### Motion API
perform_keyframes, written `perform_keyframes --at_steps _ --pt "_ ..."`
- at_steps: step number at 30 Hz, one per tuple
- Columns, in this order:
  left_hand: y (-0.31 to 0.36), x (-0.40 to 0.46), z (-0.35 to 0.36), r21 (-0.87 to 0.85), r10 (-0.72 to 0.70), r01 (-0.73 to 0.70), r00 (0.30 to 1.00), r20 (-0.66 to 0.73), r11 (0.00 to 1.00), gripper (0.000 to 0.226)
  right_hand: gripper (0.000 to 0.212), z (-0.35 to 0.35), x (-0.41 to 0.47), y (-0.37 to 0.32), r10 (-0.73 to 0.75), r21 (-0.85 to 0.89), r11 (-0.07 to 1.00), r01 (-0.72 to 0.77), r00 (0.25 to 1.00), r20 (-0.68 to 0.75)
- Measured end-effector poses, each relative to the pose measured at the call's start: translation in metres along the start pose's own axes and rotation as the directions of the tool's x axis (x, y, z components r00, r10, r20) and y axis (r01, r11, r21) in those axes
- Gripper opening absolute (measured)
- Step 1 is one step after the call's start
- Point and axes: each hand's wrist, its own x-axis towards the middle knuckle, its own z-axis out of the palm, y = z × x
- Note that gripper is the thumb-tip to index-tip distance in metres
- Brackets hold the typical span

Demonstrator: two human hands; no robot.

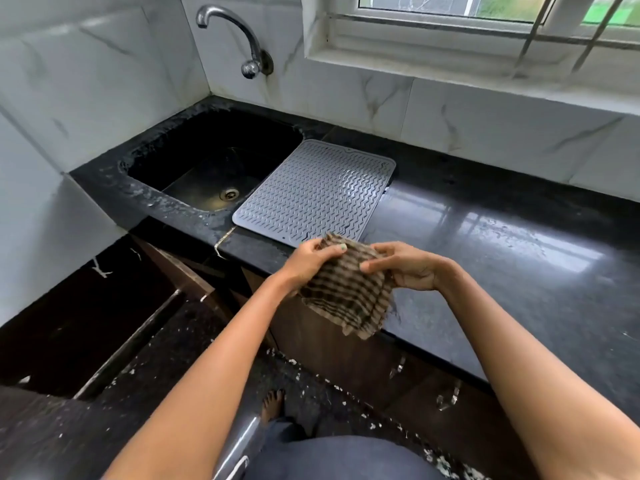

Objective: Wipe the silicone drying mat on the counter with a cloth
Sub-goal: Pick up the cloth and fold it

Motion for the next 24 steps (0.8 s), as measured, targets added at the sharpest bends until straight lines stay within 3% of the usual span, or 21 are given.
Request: perform_keyframes --at_steps 2,4,6,12,16,20,22,24 --pt "0.009 -0.001 -0.008 -0.167 -0.015 0.008 0.999 -0.040 0.986 0.056 0.028 0.001 0.000 -0.006 -0.091 0.206 0.972 0.111 0.990 -0.104" --pt "0.011 -0.003 -0.015 -0.210 -0.025 0.026 1.000 0.006 0.977 0.078 0.031 0.001 0.003 -0.008 -0.091 0.341 0.924 0.169 0.968 -0.235" --pt "0.012 -0.007 -0.018 -0.093 -0.025 0.037 0.991 0.131 0.995 0.090 0.031 0.000 0.005 -0.006 -0.045 0.410 0.898 0.161 0.960 -0.277" --pt "0.025 -0.017 -0.020 0.238 -0.072 -0.025 0.918 0.391 0.971 0.068 0.015 -0.010 0.010 0.007 0.194 0.491 0.871 0.004 0.916 -0.352" --pt "0.033 -0.013 -0.005 0.469 -0.048 -0.092 0.959 0.279 0.879 0.062 0.009 -0.014 0.015 0.008 0.283 0.510 0.857 -0.078 0.897 -0.338" --pt "0.035 -0.004 0.000 0.613 0.068 -0.123 0.991 0.111 0.780 0.031 0.005 -0.015 0.018 0.009 0.287 0.421 0.899 -0.119 0.887 -0.361" --pt "0.036 -0.001 -0.001 0.672 0.123 -0.138 0.990 0.071 0.727 0.020 0.003 -0.016 0.017 0.007 0.217 0.297 0.951 -0.086 0.870 -0.443" --pt "0.040 0.002 -0.002 0.678 0.138 -0.155 0.987 0.079 0.718 0.032 0.006 -0.020 0.016 0.006 0.080 0.150 0.989 -0.006 0.864 -0.497"
